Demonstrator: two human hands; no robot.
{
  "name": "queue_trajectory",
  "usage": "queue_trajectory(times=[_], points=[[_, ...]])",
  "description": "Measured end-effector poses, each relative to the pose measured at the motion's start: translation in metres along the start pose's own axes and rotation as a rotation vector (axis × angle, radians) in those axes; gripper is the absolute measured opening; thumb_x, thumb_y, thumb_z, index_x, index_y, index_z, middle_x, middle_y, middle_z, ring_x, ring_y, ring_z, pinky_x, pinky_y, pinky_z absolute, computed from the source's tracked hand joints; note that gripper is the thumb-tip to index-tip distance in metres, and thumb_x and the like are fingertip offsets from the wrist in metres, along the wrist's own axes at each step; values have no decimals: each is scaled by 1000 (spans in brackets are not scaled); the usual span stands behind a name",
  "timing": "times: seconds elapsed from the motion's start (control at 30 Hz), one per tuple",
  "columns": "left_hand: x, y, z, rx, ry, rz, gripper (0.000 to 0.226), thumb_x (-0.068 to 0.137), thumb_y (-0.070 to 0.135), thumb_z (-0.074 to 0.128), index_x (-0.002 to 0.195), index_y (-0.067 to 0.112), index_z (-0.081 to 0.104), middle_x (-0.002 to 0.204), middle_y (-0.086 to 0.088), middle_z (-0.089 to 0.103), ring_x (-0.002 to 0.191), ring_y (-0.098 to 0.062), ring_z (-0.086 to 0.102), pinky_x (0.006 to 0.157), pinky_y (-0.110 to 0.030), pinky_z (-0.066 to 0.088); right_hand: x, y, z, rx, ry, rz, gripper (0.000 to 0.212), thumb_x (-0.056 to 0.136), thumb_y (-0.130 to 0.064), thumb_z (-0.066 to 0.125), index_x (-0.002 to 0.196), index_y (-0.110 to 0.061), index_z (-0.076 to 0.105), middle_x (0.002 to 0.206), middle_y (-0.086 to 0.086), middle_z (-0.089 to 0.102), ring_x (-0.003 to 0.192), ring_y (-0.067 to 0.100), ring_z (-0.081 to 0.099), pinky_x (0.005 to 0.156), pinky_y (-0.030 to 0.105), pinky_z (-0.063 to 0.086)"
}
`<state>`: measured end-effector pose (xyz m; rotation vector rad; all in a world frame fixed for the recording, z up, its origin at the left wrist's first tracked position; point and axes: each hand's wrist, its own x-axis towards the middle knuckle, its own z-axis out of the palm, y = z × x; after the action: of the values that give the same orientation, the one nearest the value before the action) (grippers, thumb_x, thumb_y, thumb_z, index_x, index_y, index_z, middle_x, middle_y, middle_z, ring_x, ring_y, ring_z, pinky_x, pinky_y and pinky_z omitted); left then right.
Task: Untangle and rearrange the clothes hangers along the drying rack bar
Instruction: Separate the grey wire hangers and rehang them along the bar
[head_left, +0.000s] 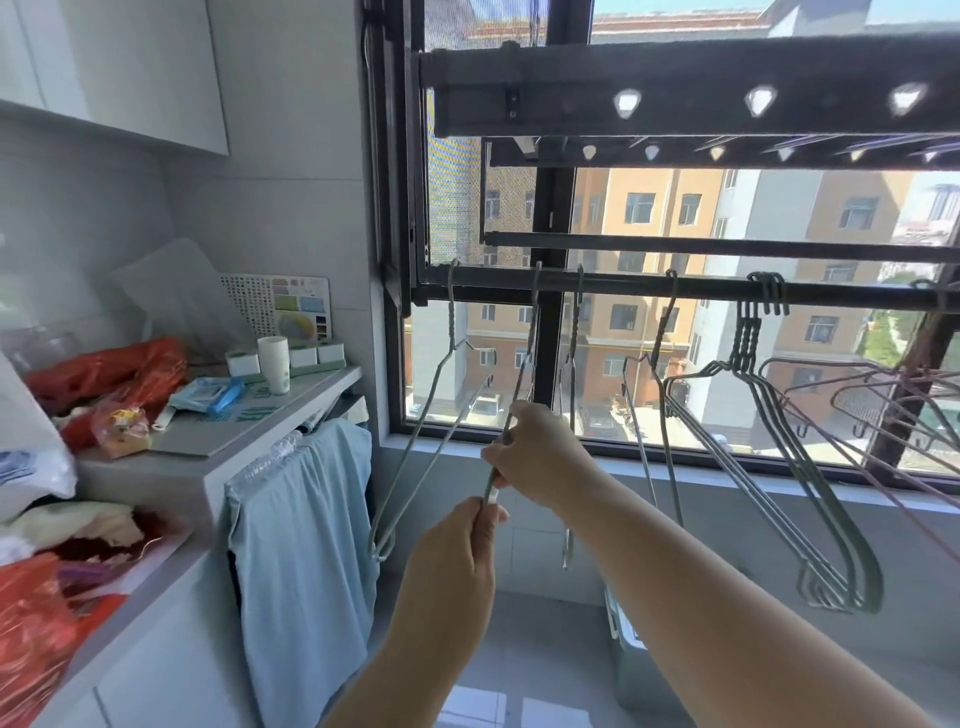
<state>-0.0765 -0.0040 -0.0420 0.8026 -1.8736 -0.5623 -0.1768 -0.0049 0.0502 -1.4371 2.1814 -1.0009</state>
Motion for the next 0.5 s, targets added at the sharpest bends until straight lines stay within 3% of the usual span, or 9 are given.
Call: queue_trajectory(times=[0.17, 0.33, 0.5], points=[[-2, -4, -4, 8, 15, -59, 28, 92, 22, 44, 68, 36, 47, 60, 15, 55, 77, -2, 55, 60, -15, 39, 2, -2, 9, 38, -42, -35, 37, 89, -12, 56, 122, -5, 44, 100, 13, 62, 86, 28, 68, 77, 46, 57], [-3, -11, -6, 1, 46, -79, 27, 92, 27, 44, 66, 33, 49, 62, -2, 62, 73, -16, 54, 58, -25, 39, 4, -3, 14, 62, -66, -69, 45, 88, -12, 58, 129, -5, 40, 105, 13, 61, 91, 27, 66, 81, 43, 56], [-4, -12, -9, 10, 75, -106, 26, 92, 24, 46, 67, 26, 52, 59, 3, 59, 74, -14, 54, 58, -23, 38, 7, -7, 19, 77, -79, -79, 42, 88, -11, 58, 126, -4, 41, 103, 15, 61, 89, 27, 67, 80, 43, 56]])
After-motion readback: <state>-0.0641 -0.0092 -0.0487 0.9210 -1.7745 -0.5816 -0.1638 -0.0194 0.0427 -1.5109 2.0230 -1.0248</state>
